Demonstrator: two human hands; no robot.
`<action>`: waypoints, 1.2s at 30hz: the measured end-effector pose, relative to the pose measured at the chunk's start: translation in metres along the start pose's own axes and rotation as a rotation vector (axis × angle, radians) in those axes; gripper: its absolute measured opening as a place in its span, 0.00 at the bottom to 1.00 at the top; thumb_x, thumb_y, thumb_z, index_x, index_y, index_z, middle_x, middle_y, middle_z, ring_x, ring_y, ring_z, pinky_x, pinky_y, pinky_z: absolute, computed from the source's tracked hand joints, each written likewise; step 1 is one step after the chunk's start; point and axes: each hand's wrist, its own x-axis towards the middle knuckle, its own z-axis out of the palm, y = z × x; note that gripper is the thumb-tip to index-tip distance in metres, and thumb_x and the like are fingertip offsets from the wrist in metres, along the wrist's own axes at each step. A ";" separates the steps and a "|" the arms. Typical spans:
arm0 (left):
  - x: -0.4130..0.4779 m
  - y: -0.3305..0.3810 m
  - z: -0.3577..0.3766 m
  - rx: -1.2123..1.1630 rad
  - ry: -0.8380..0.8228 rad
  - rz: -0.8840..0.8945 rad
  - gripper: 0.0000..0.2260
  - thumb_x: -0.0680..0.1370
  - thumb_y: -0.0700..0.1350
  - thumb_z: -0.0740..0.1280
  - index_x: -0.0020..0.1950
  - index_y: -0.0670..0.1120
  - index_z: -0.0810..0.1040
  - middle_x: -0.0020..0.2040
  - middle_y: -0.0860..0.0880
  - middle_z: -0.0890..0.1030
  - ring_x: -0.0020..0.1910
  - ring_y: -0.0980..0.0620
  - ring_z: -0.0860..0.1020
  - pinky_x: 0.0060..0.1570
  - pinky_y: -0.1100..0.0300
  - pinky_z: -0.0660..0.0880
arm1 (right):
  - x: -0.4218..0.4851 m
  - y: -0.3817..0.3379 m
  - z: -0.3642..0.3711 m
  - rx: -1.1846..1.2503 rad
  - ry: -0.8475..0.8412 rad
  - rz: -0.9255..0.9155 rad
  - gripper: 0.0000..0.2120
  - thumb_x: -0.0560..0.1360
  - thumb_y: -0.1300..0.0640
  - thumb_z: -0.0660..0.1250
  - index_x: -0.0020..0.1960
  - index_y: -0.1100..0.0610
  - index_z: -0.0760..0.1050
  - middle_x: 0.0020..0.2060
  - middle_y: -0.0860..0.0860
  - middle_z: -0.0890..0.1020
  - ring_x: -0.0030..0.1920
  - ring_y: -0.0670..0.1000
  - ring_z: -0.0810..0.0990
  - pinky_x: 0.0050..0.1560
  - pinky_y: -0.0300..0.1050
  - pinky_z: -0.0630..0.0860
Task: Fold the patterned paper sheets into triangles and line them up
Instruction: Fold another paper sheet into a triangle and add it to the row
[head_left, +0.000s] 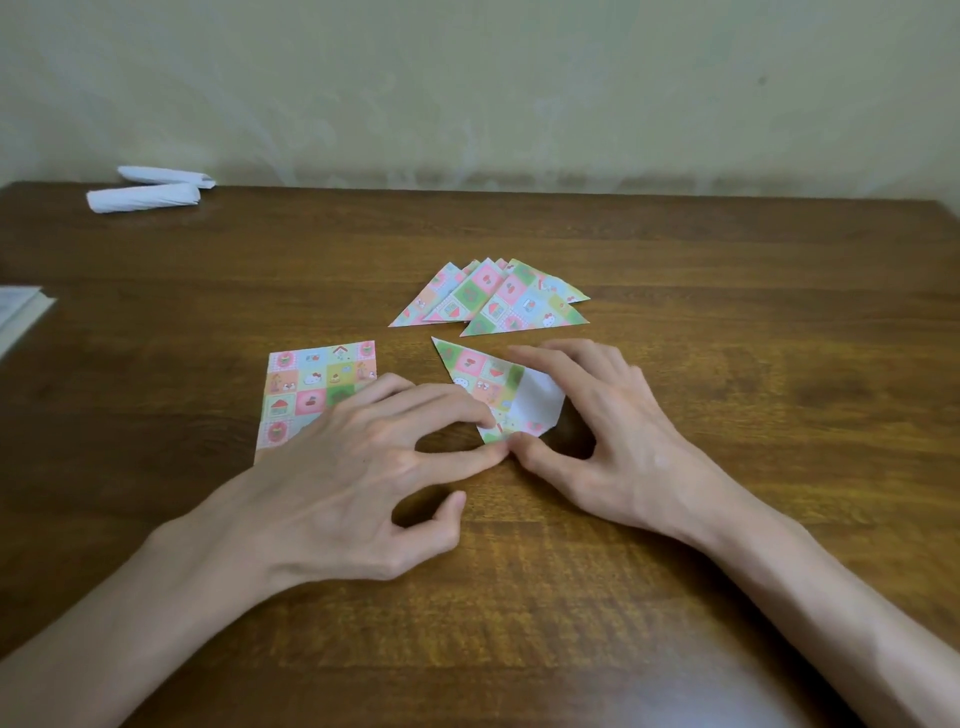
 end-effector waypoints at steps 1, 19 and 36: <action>0.000 0.000 0.000 0.001 0.000 0.003 0.20 0.79 0.52 0.65 0.71 0.54 0.80 0.70 0.53 0.76 0.70 0.54 0.74 0.63 0.50 0.70 | 0.000 0.000 0.000 -0.006 -0.003 0.004 0.33 0.74 0.36 0.63 0.77 0.41 0.66 0.68 0.41 0.70 0.71 0.44 0.65 0.64 0.39 0.59; 0.031 -0.004 0.021 -0.398 0.272 -0.291 0.04 0.74 0.55 0.76 0.41 0.58 0.85 0.46 0.61 0.83 0.54 0.57 0.80 0.57 0.47 0.71 | 0.000 -0.008 -0.003 0.027 -0.022 0.071 0.34 0.74 0.38 0.63 0.78 0.41 0.61 0.69 0.39 0.69 0.71 0.42 0.65 0.67 0.41 0.59; 0.061 -0.024 0.000 -0.485 -0.101 -0.375 0.15 0.70 0.59 0.79 0.54 0.62 0.81 0.46 0.64 0.82 0.53 0.63 0.78 0.68 0.55 0.65 | -0.001 0.002 -0.009 0.190 -0.067 0.072 0.37 0.75 0.43 0.66 0.81 0.41 0.57 0.68 0.37 0.69 0.72 0.43 0.65 0.73 0.48 0.60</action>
